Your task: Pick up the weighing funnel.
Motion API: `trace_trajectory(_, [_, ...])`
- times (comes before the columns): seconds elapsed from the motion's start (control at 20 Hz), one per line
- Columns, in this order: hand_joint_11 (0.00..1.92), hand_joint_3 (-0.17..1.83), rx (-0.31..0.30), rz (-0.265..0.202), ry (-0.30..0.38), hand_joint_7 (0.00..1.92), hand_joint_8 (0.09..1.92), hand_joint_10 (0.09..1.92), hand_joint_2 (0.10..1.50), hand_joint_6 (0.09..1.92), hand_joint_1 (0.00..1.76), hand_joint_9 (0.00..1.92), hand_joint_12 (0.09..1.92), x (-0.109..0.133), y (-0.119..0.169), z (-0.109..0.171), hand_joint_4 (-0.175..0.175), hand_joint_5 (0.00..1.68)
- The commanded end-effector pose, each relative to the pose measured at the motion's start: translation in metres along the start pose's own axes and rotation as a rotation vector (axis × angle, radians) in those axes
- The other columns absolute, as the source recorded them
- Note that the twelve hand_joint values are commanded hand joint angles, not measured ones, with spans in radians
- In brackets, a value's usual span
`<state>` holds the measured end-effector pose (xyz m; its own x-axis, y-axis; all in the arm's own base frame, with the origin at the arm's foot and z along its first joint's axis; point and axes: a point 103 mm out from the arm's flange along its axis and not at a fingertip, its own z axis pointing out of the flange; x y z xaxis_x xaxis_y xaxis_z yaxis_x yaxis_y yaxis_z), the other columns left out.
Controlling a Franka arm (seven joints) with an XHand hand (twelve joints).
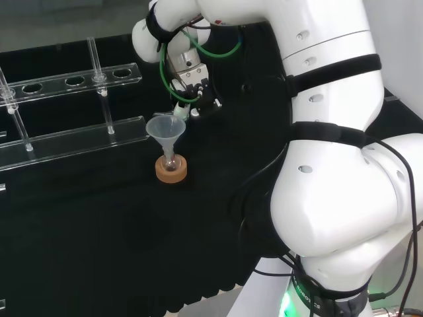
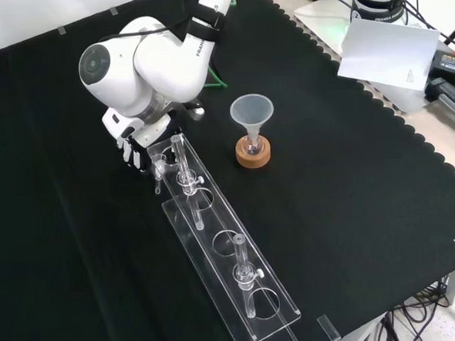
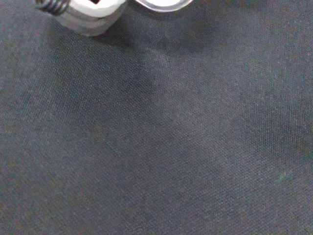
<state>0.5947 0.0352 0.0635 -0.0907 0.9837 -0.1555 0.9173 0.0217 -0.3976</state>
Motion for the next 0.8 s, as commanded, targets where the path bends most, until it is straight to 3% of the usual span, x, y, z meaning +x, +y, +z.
trace_trajectory(0.05, [0.79, 0.6, 0.007, 0.019, -0.013, 0.77, 0.61, 0.36, 0.67, 0.58, 1.13, 1.02, 1.08, -0.004, -0.005, -0.008, 0.175, 1.31])
trace_trajectory(0.45, [0.83, 0.65, -0.054, 0.021, -0.002, 0.78, 0.62, 0.33, 0.65, 0.6, 1.14, 1.05, 1.06, -0.025, -0.033, -0.039, 0.175, 1.31])
trace_trajectory(0.8, [0.83, 0.65, -0.039, 0.051, -0.057, 0.78, 0.62, 0.33, 0.65, 0.61, 1.14, 1.05, 1.06, -0.032, -0.068, -0.063, 0.175, 1.31])
